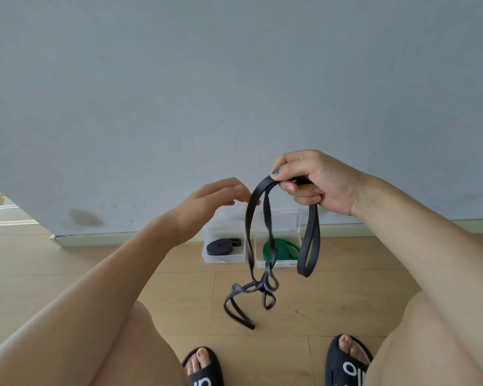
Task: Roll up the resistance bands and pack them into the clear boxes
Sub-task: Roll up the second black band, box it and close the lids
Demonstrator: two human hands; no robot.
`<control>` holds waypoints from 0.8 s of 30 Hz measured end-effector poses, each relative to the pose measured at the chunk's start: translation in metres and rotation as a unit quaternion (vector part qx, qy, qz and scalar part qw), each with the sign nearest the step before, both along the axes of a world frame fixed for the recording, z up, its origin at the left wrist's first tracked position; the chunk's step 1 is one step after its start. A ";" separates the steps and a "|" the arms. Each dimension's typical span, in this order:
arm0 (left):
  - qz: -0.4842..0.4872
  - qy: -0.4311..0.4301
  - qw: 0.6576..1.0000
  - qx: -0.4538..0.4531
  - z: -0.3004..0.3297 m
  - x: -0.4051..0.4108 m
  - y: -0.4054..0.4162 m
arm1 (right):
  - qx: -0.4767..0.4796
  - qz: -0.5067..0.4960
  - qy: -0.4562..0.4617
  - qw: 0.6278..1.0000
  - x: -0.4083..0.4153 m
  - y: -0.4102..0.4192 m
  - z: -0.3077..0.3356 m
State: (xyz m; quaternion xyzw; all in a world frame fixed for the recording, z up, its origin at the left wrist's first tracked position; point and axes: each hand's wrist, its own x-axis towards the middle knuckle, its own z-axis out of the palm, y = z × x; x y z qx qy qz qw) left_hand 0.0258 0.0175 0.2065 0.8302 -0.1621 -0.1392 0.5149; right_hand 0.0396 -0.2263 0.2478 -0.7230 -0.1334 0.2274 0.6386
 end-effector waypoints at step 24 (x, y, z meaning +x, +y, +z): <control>-0.030 0.088 0.979 -0.181 0.005 -0.009 -0.003 | -0.068 0.044 -0.022 0.996 -0.002 0.008 -0.005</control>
